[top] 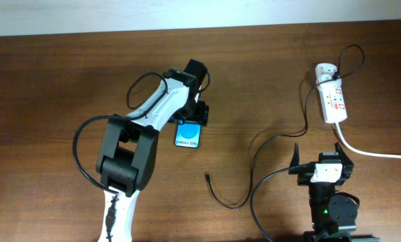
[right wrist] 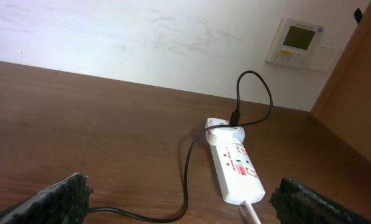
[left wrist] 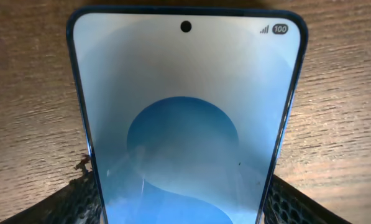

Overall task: Plug charger to phone and switch on socket
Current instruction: 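Close the left gripper on the phone's top edge, then lift the phone with the left gripper and hold it upright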

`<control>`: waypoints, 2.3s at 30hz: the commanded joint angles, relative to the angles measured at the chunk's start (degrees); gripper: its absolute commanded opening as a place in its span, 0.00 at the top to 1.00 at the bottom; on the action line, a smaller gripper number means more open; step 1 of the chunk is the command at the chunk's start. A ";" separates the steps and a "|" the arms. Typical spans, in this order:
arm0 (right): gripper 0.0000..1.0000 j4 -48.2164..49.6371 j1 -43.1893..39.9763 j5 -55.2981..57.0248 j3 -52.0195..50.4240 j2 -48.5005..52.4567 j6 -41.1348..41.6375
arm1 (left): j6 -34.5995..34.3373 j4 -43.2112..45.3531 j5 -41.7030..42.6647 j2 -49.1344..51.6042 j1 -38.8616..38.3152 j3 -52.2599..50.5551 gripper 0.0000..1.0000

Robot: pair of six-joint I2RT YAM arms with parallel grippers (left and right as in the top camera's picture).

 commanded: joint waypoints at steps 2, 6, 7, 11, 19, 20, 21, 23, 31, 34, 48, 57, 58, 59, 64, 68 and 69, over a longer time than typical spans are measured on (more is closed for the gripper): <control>0.02 -0.44 0.37 0.87 -0.31 -0.33 0.00 | 0.31 -0.68 2.73 0.92 1.31 1.18 0.24; 0.02 -0.44 0.37 0.87 -0.31 -0.33 0.00 | 0.28 -1.55 5.31 0.92 1.42 1.33 0.24; 0.02 -0.44 0.37 0.87 -0.31 -0.33 0.00 | 0.28 -1.53 6.88 0.92 1.73 1.33 0.25; 0.02 -0.44 0.37 0.87 -0.31 -0.33 0.00 | 0.28 -3.63 7.26 0.92 1.95 3.82 0.27; 0.02 -0.44 0.37 0.87 -0.31 -0.33 0.00 | 1.33 -7.50 26.40 0.92 3.85 8.59 0.24; 0.02 -0.44 0.37 0.87 -0.31 -0.33 0.00 | 2.86 -7.54 31.78 0.92 4.81 8.59 0.25; 0.02 -0.44 0.37 0.87 -0.31 -0.33 0.00 | 3.13 -7.56 35.85 0.92 5.64 8.59 0.26; 0.02 -0.44 0.37 0.87 -0.31 -0.33 0.00 | 3.13 -7.58 45.53 0.92 7.96 8.59 0.26; 0.02 -0.44 0.37 0.87 -0.31 -0.33 0.00 | 1.18 -7.93 73.33 0.92 16.85 8.57 0.25; 0.02 -0.44 0.37 0.87 -0.31 -0.33 0.00 | -3.32 -7.93 75.03 0.92 20.79 8.57 0.25; 0.02 -0.44 0.37 0.87 -0.31 -0.33 0.00 | -16.41 -7.96 87.76 0.92 27.19 8.57 0.27; 0.02 -0.44 0.37 0.87 -0.31 -0.33 0.00 | -16.59 -7.96 87.76 0.92 27.19 8.57 0.26; 0.02 -0.44 0.37 0.87 -0.31 -0.33 0.00 | -16.59 -7.96 87.76 0.92 27.19 8.57 0.25; 0.02 -0.44 0.37 0.87 -0.31 -0.33 0.00 | -16.59 -7.96 87.76 0.92 27.19 8.57 0.25; 0.02 -0.44 0.37 0.87 -0.31 -0.33 0.00 | -16.59 -7.96 87.76 0.92 27.19 8.57 0.25; 0.02 -0.42 0.37 0.87 -0.31 -0.33 0.00 | -16.59 -7.96 87.76 0.92 27.19 8.57 0.25; 0.02 -0.44 0.37 0.87 -0.31 -0.33 0.00 | -16.59 -7.96 87.76 0.92 27.19 8.57 0.25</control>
